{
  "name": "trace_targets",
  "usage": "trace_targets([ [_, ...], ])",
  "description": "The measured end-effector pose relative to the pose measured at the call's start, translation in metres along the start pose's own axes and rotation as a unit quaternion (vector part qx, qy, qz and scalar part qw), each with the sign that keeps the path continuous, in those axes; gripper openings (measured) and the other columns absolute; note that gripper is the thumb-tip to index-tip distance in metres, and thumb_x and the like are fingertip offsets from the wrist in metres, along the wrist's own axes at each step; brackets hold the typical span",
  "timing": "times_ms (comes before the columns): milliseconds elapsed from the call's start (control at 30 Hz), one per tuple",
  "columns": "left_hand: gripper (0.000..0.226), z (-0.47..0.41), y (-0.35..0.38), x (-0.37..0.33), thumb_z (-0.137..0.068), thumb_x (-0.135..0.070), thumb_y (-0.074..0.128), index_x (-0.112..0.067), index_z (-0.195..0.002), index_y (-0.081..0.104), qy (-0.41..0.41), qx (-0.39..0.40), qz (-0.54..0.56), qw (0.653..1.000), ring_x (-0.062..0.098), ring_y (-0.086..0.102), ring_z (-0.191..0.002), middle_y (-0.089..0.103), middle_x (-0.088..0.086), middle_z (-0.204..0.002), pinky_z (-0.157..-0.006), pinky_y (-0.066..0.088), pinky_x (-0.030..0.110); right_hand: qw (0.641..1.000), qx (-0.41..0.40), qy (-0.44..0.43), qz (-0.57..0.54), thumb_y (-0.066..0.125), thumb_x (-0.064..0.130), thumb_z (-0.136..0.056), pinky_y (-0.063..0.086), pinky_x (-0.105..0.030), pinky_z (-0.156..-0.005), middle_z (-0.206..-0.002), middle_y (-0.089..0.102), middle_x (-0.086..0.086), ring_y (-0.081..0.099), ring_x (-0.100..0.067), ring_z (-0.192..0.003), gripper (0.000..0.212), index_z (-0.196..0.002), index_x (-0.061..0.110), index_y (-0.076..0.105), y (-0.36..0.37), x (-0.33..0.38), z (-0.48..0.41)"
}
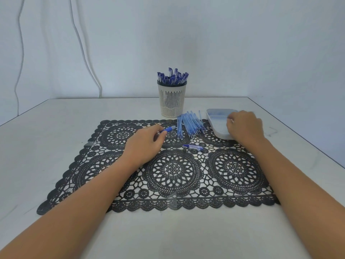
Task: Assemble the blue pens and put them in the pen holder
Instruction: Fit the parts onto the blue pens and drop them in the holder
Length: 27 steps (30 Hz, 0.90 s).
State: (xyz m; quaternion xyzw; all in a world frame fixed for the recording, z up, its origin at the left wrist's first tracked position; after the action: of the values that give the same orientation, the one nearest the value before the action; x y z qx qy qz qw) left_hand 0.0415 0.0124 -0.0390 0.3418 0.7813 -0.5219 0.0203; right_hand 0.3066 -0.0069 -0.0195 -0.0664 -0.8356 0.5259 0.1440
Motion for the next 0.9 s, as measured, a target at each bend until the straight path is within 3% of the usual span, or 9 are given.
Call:
trace_targets([
  [233,0.025,0.0,0.001,0.001,-0.095,-0.036,0.042,-0.022,-0.107,0.059,-0.001,0.002,-0.004,1.0,0.011,0.054,-0.071,0.061,-0.005,-0.081,-0.056,0.04,0.023,0.986,0.085,0.142,0.03,0.041,0.012,-0.091,0.03,-0.041,-0.097,-0.119,0.055,-0.016,0.045,-0.033,-0.115,0.024,-0.11,0.006,0.054,-0.003,-0.017,-0.004],
  [500,0.026,0.0,0.001,0.0,-0.096,-0.036,0.042,-0.021,-0.109,0.06,0.002,0.005,-0.011,1.0,0.009,0.052,-0.067,0.061,-0.005,-0.082,-0.053,0.038,0.022,0.983,0.094,0.156,-0.003,0.049,0.009,-0.087,0.033,-0.04,-0.094,-0.112,0.058,-0.013,0.05,-0.031,-0.109,0.005,-0.09,0.012,0.047,0.001,-0.017,-0.007],
  [667,0.027,0.0,0.001,0.0,-0.096,-0.036,0.042,-0.022,-0.111,0.059,0.004,0.009,-0.012,1.0,0.008,0.052,-0.067,0.06,-0.006,-0.081,-0.053,0.039,0.022,0.982,0.09,0.165,0.004,0.049,0.012,-0.087,0.032,-0.04,-0.095,-0.111,0.058,-0.011,0.05,-0.03,-0.11,0.009,-0.096,0.012,0.05,0.002,-0.016,-0.01],
  [767,0.027,0.0,0.001,0.0,-0.096,-0.036,0.042,-0.022,-0.111,0.059,0.003,0.01,-0.012,1.0,0.01,0.053,-0.07,0.06,-0.006,-0.081,-0.054,0.039,0.022,0.983,0.078,0.165,0.006,0.048,0.01,-0.086,0.03,-0.039,-0.092,-0.098,0.057,-0.009,0.051,-0.03,-0.106,0.005,-0.09,0.012,0.05,0.006,-0.017,-0.011],
  [833,0.027,0.0,0.001,0.0,-0.096,-0.036,0.042,-0.022,-0.111,0.059,0.001,0.011,-0.01,1.0,0.011,0.054,-0.071,0.061,-0.006,-0.081,-0.054,0.039,0.021,0.986,0.057,0.156,-0.017,0.048,0.008,-0.083,0.028,-0.039,-0.087,-0.091,0.058,-0.006,0.052,-0.03,-0.103,0.012,-0.088,0.012,0.059,0.008,-0.018,-0.011],
  [900,0.027,0.0,0.0,0.0,-0.096,-0.036,0.042,-0.022,-0.111,0.059,0.0,0.012,-0.007,1.0,0.011,0.054,-0.072,0.061,-0.006,-0.081,-0.055,0.04,0.021,0.99,0.036,0.129,-0.048,0.048,0.012,-0.084,0.028,-0.039,-0.087,-0.101,0.062,-0.006,0.049,-0.029,-0.107,0.025,-0.102,0.017,0.066,0.006,-0.015,-0.01],
])
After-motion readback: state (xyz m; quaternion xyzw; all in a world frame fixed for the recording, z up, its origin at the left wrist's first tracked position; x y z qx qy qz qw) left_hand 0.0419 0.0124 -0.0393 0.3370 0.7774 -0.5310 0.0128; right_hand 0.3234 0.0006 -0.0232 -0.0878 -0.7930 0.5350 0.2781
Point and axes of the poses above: each hand's wrist, its own z-axis away from the middle knuckle, its own y-axis out of the palm, x = y × z, the point moved 1 cm from there along -z, towards the middle knuckle
